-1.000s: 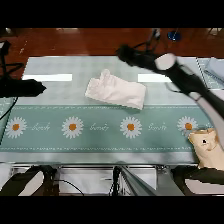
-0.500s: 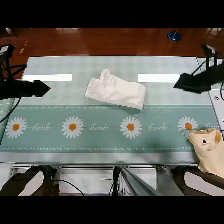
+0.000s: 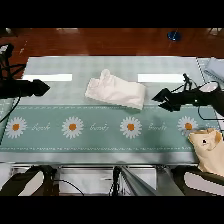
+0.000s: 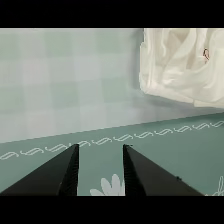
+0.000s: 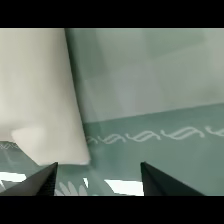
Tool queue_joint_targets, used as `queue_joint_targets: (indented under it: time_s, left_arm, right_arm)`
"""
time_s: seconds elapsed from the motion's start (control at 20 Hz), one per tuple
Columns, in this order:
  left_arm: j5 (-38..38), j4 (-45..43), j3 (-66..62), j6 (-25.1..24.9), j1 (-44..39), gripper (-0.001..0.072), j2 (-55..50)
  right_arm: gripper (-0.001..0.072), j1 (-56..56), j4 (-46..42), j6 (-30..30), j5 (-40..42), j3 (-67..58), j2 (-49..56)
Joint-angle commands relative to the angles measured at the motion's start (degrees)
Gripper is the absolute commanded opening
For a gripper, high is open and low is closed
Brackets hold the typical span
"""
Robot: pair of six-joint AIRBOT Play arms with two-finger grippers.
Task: Fold the shirts.
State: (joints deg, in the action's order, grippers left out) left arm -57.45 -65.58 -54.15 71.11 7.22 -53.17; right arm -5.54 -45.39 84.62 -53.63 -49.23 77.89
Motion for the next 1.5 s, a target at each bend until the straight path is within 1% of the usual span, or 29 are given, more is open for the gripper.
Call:
queue_joint_targets:
  time_s: [0.0,0.2,0.25,0.3,0.4,0.45,0.5,0.55,0.6,0.7,0.75,0.9,0.95,1.0,1.1,1.2,1.3,1.35,1.45]
  left_arm:
    - [0.00,-0.02,0.00,0.04,0.00,0.0356,-0.02]
    - [-0.15,-0.02,0.00,0.04,0.00,0.0355,-0.02]
    - [-0.13,-0.02,0.00,0.04,0.00,0.0355,-0.02]
    - [-0.13,-0.02,0.00,0.04,0.00,0.0355,-0.02]
    - [-0.13,-0.02,0.00,0.04,0.00,0.0355,-0.02]
    - [-0.13,-0.02,0.00,0.04,0.00,0.0355,-0.02]
    - [-0.09,-0.02,0.00,0.04,0.00,0.0355,-0.02]
    - [0.00,-0.02,0.00,0.02,0.00,0.0355,-0.02]
    - [0.02,-0.04,0.00,0.02,0.00,0.0354,-0.02]
    - [0.02,-0.04,0.00,0.02,0.02,0.0355,-0.02]
    - [0.00,-0.04,0.00,0.02,0.00,0.0355,-0.02]
    - [0.02,-0.07,0.00,0.02,0.02,0.0354,-0.04]
    - [0.02,-0.07,0.00,0.02,0.00,0.0354,-0.04]
    - [0.02,-0.07,0.00,0.00,0.00,0.0353,-0.04]
    - [0.02,-0.09,0.00,0.00,0.02,0.0353,-0.09]
    - [0.00,-0.11,0.00,0.00,0.02,0.0353,-0.07]
    - [0.00,-0.09,0.00,0.00,0.00,0.0353,-0.07]
    - [-0.07,-0.09,0.00,0.00,0.02,0.0352,-0.07]
    - [-1.53,-0.04,-0.20,0.04,0.00,0.0350,0.00]
  right_arm:
    - [0.0575,6.64,6.82,-1.07,10.67,1.27,3.74]
    - [0.0567,11.80,13.09,-1.14,19.52,1.25,6.71]
    - [0.0523,12.63,14.67,-1.25,21.24,1.25,7.21]
    - [0.0512,13.55,15.58,-1.36,22.93,1.20,7.78]
    - [0.0511,15.45,17.20,-1.40,25.62,1.20,8.92]
    - [0.0495,16.13,17.70,-1.46,26.43,1.20,9.46]
    - [0.0379,16.46,18.36,-2.49,26.64,1.20,9.86]
    - [0.0172,16.48,19.37,-4.17,26.64,1.20,9.92]
    - [0.0019,16.44,21.68,-6.27,26.36,1.09,9.70]
    - [0.0019,15.61,25.00,-13.75,22.58,-0.87,8.50]
    - [0.0018,15.02,25.62,-15.91,20.17,-2.29,7.41]
    - [0.0018,12.70,25.38,-16.31,13.20,-7.82,1.55]
    - [0.0017,11.80,25.29,-15.39,11.74,-9.75,-1.11]
    - [0.0017,10.78,24.63,-12.76,10.75,-11.61,-3.67]
    - [0.0017,7.98,20.59,-4.66,7.54,-15.76,-8.96]
    - [0.0017,4.57,12.68,5.11,2.03,-19.76,-14.10]
    - [0.0017,0.50,1.77,14.10,-5.70,-23.19,-19.06]
    - [0.0017,-1.95,-4.02,17.66,-10.62,-24.59,-21.49]
    - [0.0018,-8.13,-11.23,21.33,-20.59,-25.46,-25.55]
